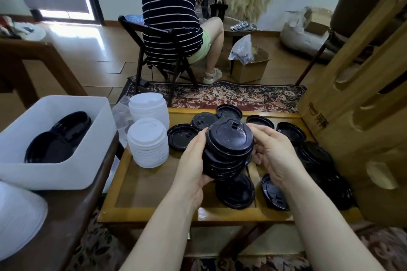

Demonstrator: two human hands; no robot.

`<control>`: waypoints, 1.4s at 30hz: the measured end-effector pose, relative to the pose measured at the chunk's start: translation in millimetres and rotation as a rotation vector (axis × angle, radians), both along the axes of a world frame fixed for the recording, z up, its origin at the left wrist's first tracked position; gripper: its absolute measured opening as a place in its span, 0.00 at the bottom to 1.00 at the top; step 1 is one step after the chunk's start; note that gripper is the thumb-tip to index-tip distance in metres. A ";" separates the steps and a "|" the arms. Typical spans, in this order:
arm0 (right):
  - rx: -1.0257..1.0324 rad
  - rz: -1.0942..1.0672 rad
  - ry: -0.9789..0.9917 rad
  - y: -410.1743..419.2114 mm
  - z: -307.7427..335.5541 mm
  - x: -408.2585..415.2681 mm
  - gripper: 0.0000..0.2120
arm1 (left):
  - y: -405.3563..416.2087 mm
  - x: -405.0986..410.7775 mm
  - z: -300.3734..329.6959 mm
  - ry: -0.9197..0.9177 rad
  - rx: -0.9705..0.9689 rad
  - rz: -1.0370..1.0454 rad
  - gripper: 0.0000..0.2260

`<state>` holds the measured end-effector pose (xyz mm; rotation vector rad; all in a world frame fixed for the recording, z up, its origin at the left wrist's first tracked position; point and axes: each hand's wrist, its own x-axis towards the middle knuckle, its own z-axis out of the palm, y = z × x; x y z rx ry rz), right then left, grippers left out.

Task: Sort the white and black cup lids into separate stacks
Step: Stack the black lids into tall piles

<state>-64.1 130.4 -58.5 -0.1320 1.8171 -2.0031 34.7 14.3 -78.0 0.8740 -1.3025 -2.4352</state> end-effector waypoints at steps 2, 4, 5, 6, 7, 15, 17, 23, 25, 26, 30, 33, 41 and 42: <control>0.018 -0.012 0.010 -1.5 -0.3 0.2 0.05 | 0.5 0.3 0.7 -0.017 0.027 -0.005 0.15; 0.013 0.002 0.005 -2.1 -1.3 0.5 0.05 | -0.2 1.5 2.0 -0.019 0.040 -0.027 0.17; 0.006 0.013 0.006 -2.1 -1.5 1.1 0.05 | -0.6 2.3 2.7 -0.013 0.043 -0.042 0.17; 0.002 0.024 0.009 -1.9 -2.2 1.3 0.05 | -1.1 2.8 2.7 -0.007 0.040 -0.055 0.17; -0.001 0.032 0.014 -2.2 -2.8 1.5 0.05 | -1.4 3.1 2.4 -0.002 0.034 -0.062 0.17; 0.044 0.107 0.139 0.7 -2.9 8.5 0.11 | -3.1 2.0 -0.2 0.004 0.102 0.022 0.14; 0.074 0.147 0.177 1.5 -0.3 12.2 0.11 | -4.0 2.6 1.3 0.012 0.116 0.043 0.14; 0.120 0.312 0.027 -0.1 -3.9 15.4 0.14 | -4.8 4.5 3.6 0.025 0.089 0.055 0.14; 0.078 0.303 -0.008 0.0 -3.5 15.2 0.13 | -5.3 5.2 2.5 0.016 0.062 0.040 0.15; 0.067 0.298 -0.007 0.5 -4.1 14.9 0.13 | -5.3 5.6 1.9 0.010 0.051 0.034 0.15; 0.066 0.298 -0.006 0.4 -7.4 14.4 0.12 | -4.8 5.8 0.0 -0.006 0.049 0.055 0.13; 0.074 0.313 0.000 -0.6 -6.8 14.6 0.10 | -3.3 4.9 -2.2 -0.011 0.050 0.087 0.12; 0.053 0.342 0.009 7.9 -8.4 14.6 0.10 | -2.7 8.4 -4.3 0.037 -0.060 -0.042 0.15; 0.063 0.356 0.021 9.3 -7.6 15.2 0.11 | -2.6 7.7 -4.5 0.037 -0.067 -0.033 0.16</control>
